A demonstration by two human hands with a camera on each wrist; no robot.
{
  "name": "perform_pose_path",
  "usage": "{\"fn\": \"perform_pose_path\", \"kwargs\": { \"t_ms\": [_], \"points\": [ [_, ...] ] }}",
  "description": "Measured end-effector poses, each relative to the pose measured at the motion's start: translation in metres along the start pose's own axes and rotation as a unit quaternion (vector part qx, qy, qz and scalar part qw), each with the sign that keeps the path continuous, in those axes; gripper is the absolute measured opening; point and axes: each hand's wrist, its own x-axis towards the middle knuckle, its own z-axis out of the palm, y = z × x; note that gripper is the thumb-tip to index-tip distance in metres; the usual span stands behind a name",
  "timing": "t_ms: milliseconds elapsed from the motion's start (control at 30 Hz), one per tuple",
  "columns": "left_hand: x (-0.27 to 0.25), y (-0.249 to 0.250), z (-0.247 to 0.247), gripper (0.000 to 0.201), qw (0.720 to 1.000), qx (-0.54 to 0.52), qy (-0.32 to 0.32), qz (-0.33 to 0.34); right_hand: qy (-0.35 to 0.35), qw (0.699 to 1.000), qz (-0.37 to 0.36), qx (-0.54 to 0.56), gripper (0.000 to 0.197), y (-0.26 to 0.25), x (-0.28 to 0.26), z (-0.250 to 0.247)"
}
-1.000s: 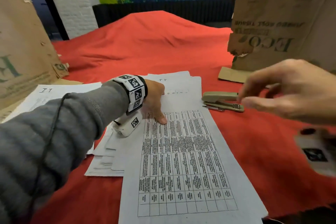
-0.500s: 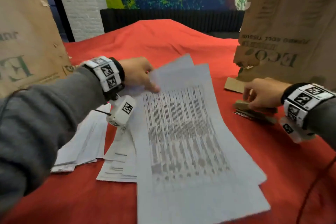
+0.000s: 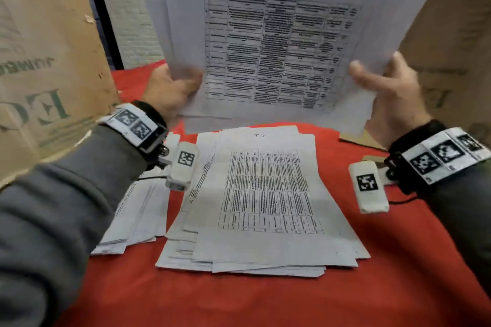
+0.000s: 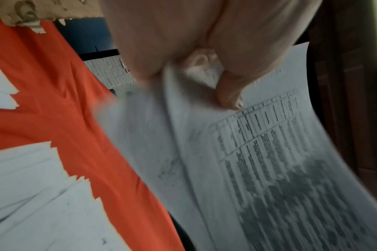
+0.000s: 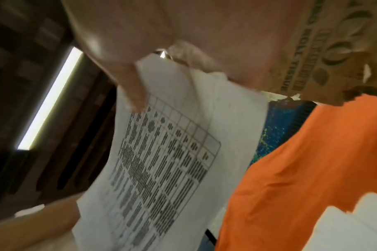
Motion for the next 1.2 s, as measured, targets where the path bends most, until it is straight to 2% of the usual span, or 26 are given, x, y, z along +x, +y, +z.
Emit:
{"fn": "perform_pose_path", "kwargs": {
  "t_ms": [33,67,133,200,233,300,467,567,667,767,933,1033,1200],
  "points": [
    [-0.002,-0.005,0.000,0.010,1.000,-0.009,-0.022,0.003,0.021,0.999,-0.036,-0.024,0.042,0.006,0.005,-0.001],
    [-0.005,-0.008,0.000,0.017,0.999,-0.015,-0.048,0.004,0.032,0.997,-0.051,-0.049,0.042,0.010,0.007,-0.004],
    [-0.013,-0.016,0.000,0.048,0.997,-0.022,-0.075,-0.010,0.033,0.994,-0.028,-0.103,0.033,0.025,0.008,-0.017],
    [-0.019,-0.025,0.001,0.063,0.995,-0.036,-0.087,-0.030,0.023,0.992,0.010,-0.126,0.038,0.038,0.003,-0.024],
    [-0.022,-0.030,0.004,0.062,0.994,-0.038,-0.092,-0.044,0.012,0.992,0.019,-0.122,0.047,0.043,0.000,-0.026],
    [-0.023,-0.035,0.010,0.047,0.995,-0.039,-0.074,-0.059,-0.004,0.993,0.026,-0.119,0.059,0.050,-0.002,-0.027],
    [-0.018,-0.021,0.028,0.038,0.998,-0.052,0.008,-0.016,0.059,0.992,0.020,-0.106,0.028,0.044,0.005,-0.024],
    [-0.015,-0.025,0.031,0.036,0.999,-0.032,0.036,-0.013,0.059,0.994,0.031,-0.090,0.036,0.046,0.004,-0.027],
    [-0.019,-0.039,0.032,0.043,0.998,-0.014,0.046,-0.050,0.050,0.993,0.059,-0.091,0.042,0.055,-0.001,-0.027],
    [-0.019,-0.041,0.035,0.042,0.998,-0.023,0.036,-0.048,0.044,0.993,0.076,-0.077,0.037,0.057,0.001,-0.029],
    [-0.022,-0.049,0.034,0.046,0.997,-0.017,-0.019,-0.076,0.028,0.993,0.083,-0.074,0.034,0.059,0.000,-0.028],
    [-0.024,-0.059,0.036,0.035,0.996,-0.012,-0.008,-0.088,0.032,0.993,0.090,-0.070,0.032,0.062,-0.002,-0.025],
    [-0.023,-0.062,0.036,0.041,0.995,-0.033,-0.013,-0.096,0.038,0.991,0.100,-0.079,0.029,0.059,-0.001,-0.025]
  ]
}}
